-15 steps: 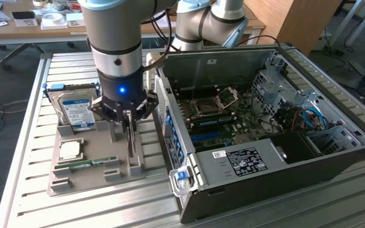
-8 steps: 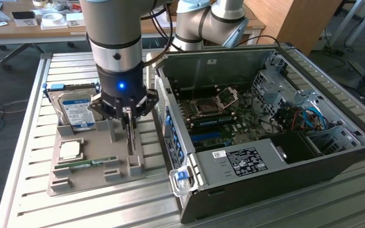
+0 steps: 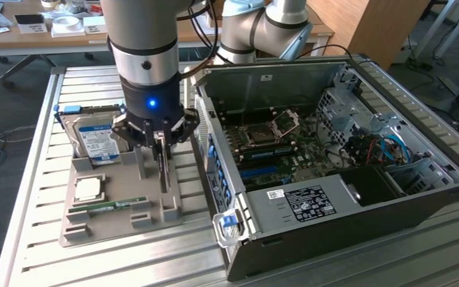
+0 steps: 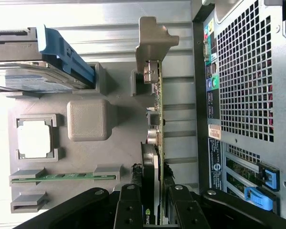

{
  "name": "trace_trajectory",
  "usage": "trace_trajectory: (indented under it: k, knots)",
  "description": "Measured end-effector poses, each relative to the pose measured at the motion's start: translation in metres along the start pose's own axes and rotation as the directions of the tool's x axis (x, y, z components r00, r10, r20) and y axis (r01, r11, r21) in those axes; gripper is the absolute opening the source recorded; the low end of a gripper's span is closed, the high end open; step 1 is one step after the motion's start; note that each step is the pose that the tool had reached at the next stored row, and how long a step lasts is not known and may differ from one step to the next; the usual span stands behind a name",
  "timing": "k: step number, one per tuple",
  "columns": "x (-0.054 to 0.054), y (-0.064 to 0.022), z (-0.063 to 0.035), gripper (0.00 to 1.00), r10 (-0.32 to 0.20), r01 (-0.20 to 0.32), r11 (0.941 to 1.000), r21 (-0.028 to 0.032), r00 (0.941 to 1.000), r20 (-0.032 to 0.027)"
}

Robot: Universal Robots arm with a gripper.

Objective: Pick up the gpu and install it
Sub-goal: 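Pick up the gpu and move the gpu toward the slot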

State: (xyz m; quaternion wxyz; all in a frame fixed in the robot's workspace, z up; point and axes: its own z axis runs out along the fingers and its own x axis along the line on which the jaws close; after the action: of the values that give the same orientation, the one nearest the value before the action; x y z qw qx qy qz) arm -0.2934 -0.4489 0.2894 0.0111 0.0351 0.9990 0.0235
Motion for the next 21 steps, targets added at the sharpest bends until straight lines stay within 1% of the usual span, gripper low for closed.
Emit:
trace_trajectory:
  k: [3,7,21]
  knots:
    - [0.0,0.0,-0.0003,0.27,0.0,0.0,1.0,-0.0003,1.0,0.0003]
    - [0.0,0.0002,-0.0036,0.27,0.0,0.0,1.0,0.0,1.0,0.0]
    - [-0.001,0.0012,-0.026,0.27,0.0,0.0,1.0,0.0001,1.0,0.0]
